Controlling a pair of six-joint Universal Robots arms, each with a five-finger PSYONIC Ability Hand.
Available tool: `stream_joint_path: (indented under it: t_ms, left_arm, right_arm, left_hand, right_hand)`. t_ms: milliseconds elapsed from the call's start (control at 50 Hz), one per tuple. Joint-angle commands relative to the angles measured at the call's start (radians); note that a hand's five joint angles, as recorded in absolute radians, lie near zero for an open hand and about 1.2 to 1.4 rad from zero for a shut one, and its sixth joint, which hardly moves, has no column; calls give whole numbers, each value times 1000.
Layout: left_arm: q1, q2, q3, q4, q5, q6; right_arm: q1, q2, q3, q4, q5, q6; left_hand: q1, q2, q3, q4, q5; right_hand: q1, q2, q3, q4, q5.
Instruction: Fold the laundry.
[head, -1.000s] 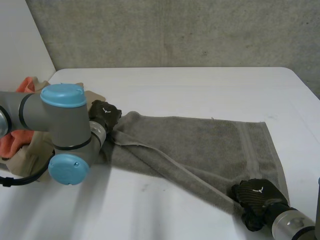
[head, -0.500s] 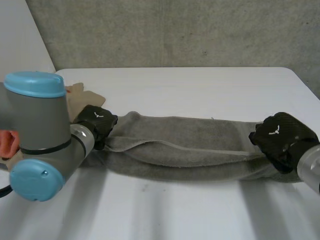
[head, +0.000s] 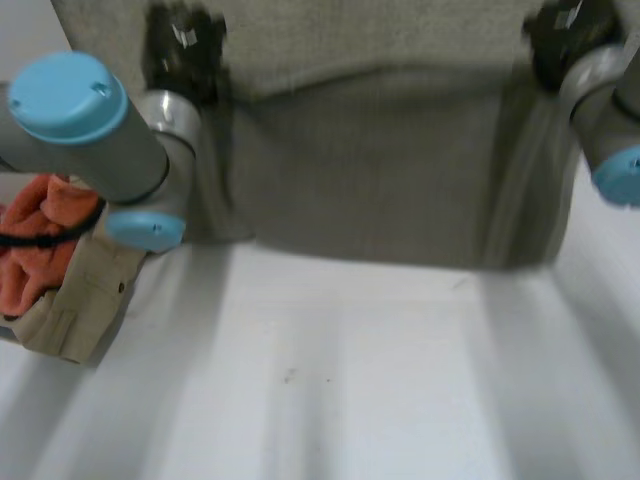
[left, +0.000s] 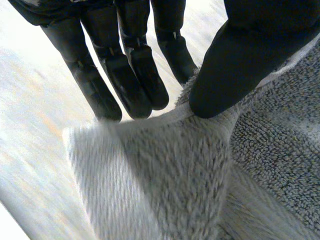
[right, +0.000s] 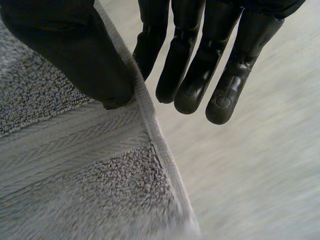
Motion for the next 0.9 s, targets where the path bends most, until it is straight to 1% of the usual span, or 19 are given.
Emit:
stream_joint_path:
  t_ms: [20,80,100,160,180,220,240,300,340,400,460,480,500,560,580,620,740,800,900]
  left_arm:
    - [-15,113,13,201,-11,-31]
    - [-14,149,-66,200,-7,-63]
    - [-12,159,-91,200,-7,-69]
    - [-6,207,-223,198,-1,-89]
    - [-6,215,-259,197,1,-92]
    - [-6,227,-379,194,18,-95]
    - [-7,228,-419,192,27,-95]
    - [-6,225,-575,177,64,-88]
    - [-4,215,-658,169,84,-85]
    - [-4,195,-700,169,84,-82]
    - [-4,124,-706,161,81,-62]
    - [-4,111,-703,158,79,-53]
    - [-3,94,-702,143,78,-22]
    - [5,90,-702,112,68,33]
    - [14,90,-705,102,59,55]
    - [25,97,-712,89,50,69]
    - [38,193,-798,69,3,67]
    - [46,230,-850,69,-5,67]
    - [65,290,-932,62,-7,53]
  right_arm:
    - [2,-139,-20,-274,-13,13]
    - [5,-166,72,-260,-32,16]
    - [3,-188,152,-251,-49,16]
    - [2,-231,302,-237,-70,15]
    - [-1,-266,413,-231,-81,10]
    - [-10,-300,529,-226,-90,9]
    - [-14,-324,645,-223,-98,9]
    - [-14,-337,806,-220,-124,3]
    - [-14,-337,931,-220,-165,-4]
    - [-15,-317,1020,-232,-210,-23]
    - [-21,-271,1037,-235,-230,-27]
    - [-30,-251,1037,-235,-230,-22]
    - [-35,-243,1037,-235,-228,-21]
    - [-44,-233,1041,-235,-234,-11]
    - [-44,-233,1041,-235,-234,-10]
    - [-44,-233,1048,-235,-234,-7]
    - [-47,-236,1064,-232,-236,47]
    - [-63,-240,1066,-229,-233,59]
    - [-90,-242,1075,-228,-236,61]
  left_hand:
    - [280,197,204,193,255]
    - [280,197,204,193,255]
    - [280,197,204,193,255]
    - [280,197,204,193,255]
    - [280,197,204,193,255]
    - [280,197,204,193,255]
    - [280,197,204,193,255]
    - [280,197,204,193,255]
    - [280,197,204,193,255]
    - [280,197,204,193,255]
    - [272,189,195,185,247]
    - [199,116,123,112,174]
    - [4,-79,-73,-83,-21]
    - [-338,-421,-414,-425,-363]
    - [-551,-634,-628,-638,-576]
    - [-667,-750,-744,-754,-692]
    - [-712,-795,-788,-799,-736]
    - [-706,-789,-782,-793,-731]
    - [-609,-692,-686,-696,-634]
  right_hand:
    - [416,223,215,207,231]
    - [416,223,215,207,231]
    - [416,223,215,207,231]
    - [416,223,215,207,231]
    - [416,223,215,207,231]
    - [416,223,215,207,231]
    - [416,223,215,207,231]
    - [416,223,215,207,231]
    - [416,223,215,207,231]
    - [416,223,215,207,231]
    - [416,223,215,207,231]
    - [416,223,215,207,231]
    - [416,223,215,207,231]
    - [416,223,215,207,231]
    - [416,223,215,207,231]
    - [416,223,215,207,231]
    - [416,223,215,207,231]
    - [416,223,215,207,231]
    - [416,223,215,207,231]
